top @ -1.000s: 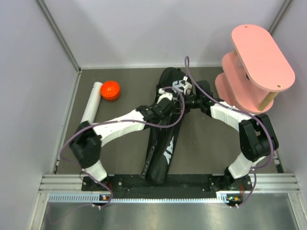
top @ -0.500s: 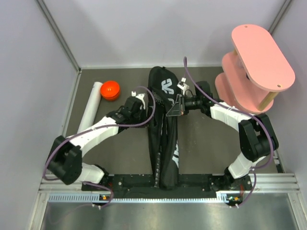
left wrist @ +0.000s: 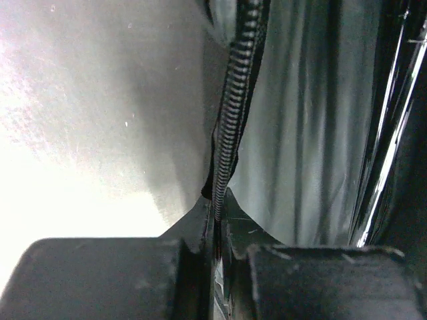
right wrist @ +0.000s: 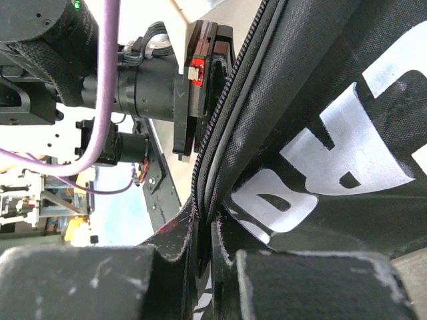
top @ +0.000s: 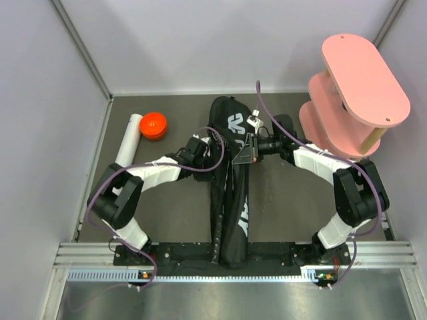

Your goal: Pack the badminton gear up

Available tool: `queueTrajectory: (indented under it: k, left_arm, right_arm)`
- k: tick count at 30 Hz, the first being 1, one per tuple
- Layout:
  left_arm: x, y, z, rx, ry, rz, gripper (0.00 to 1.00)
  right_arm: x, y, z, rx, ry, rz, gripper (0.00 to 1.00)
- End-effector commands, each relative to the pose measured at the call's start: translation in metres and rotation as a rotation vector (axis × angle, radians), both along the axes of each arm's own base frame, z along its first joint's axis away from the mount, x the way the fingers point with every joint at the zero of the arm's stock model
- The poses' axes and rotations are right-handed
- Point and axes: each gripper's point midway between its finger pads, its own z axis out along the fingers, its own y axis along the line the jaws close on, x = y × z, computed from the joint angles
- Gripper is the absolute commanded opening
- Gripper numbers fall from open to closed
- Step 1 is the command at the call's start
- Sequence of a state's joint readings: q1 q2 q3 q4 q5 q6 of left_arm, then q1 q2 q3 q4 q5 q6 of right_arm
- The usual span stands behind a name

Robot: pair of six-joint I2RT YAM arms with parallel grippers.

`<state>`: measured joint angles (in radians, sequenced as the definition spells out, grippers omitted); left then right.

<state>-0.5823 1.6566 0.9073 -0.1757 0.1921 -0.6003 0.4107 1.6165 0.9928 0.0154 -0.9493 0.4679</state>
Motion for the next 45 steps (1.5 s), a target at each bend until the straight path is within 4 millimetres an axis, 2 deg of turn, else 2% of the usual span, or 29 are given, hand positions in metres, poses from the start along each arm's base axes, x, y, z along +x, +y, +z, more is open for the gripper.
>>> queueTrajectory:
  k: [1,3,4,5,7,10,12,13,14,16,17,18,20,28,32,36,39,40,45]
  left_arm:
    - [0.023,-0.006,0.044,-0.033,-0.144,-0.005,0.00]
    - [0.022,-0.002,0.056,-0.035,-0.180,-0.003,0.00]
    - [0.022,0.000,0.072,-0.053,-0.216,0.004,0.00]
    - [0.021,0.002,0.078,-0.060,-0.231,0.011,0.00]
    - [0.016,0.005,0.093,-0.084,-0.258,0.018,0.00]
    - [0.007,0.000,0.114,-0.137,-0.277,-0.004,0.00]
    - [0.002,-0.004,0.124,-0.163,-0.288,-0.018,0.00]
    - [-0.001,-0.006,0.126,-0.176,-0.285,-0.027,0.00]
    - [-0.002,-0.008,0.130,-0.190,-0.282,-0.027,0.00]
    - [-0.004,-0.013,0.134,-0.209,-0.280,-0.039,0.00]
    - [-0.003,-0.016,0.139,-0.217,-0.286,-0.038,0.00]
    - [-0.002,-0.018,0.142,-0.221,-0.291,-0.040,0.00]
    - [0.000,-0.020,0.147,-0.226,-0.301,-0.034,0.00]
    - [0.002,-0.028,0.160,-0.257,-0.312,-0.035,0.00]
    - [0.001,-0.031,0.168,-0.274,-0.324,-0.027,0.00]
    - [0.003,-0.027,0.173,-0.268,-0.346,-0.008,0.00]
    - [0.006,-0.020,0.172,-0.242,-0.363,0.022,0.00]
    - [0.006,-0.017,0.169,-0.226,-0.367,0.028,0.00]
    - [0.009,-0.003,0.155,-0.162,-0.373,0.072,0.00]
  right_arm:
    - [-0.003,0.007,0.039,0.081,-0.137,0.056,0.00]
    - [-0.001,0.005,0.030,0.039,-0.114,0.036,0.00]
    - [0.008,0.003,0.026,0.006,-0.127,-0.002,0.00]
    - [0.011,0.001,0.022,-0.028,-0.123,-0.017,0.00]
    - [0.017,-0.007,0.009,-0.110,-0.097,-0.076,0.04]
    - [0.024,-0.021,0.001,-0.222,-0.102,-0.156,0.11]
    - [0.025,-0.026,0.001,-0.277,-0.129,-0.173,0.22]
    - [0.022,-0.032,-0.003,-0.334,-0.129,-0.198,0.26]
    - [0.018,-0.031,-0.004,-0.369,-0.146,-0.189,0.33]
    - [0.015,-0.035,-0.010,-0.449,-0.172,-0.213,0.39]
    - [0.009,-0.039,-0.015,-0.495,-0.163,-0.210,0.46]
    - [0.001,-0.034,-0.018,-0.520,-0.174,-0.198,0.49]
    - [-0.008,-0.039,-0.024,-0.569,-0.195,-0.212,0.57]
    - [-0.046,-0.036,-0.043,-0.712,-0.242,-0.183,0.67]
    - [-0.058,-0.044,-0.064,-0.809,-0.228,-0.238,0.72]
    - [-0.065,-0.050,-0.080,-0.882,-0.232,-0.268,0.72]
    - [-0.068,-0.055,-0.078,-0.878,-0.237,-0.281,0.61]
    - [-0.068,-0.056,-0.077,-0.876,-0.245,-0.276,0.48]
    - [-0.072,-0.050,-0.055,-0.802,-0.295,-0.240,0.13]
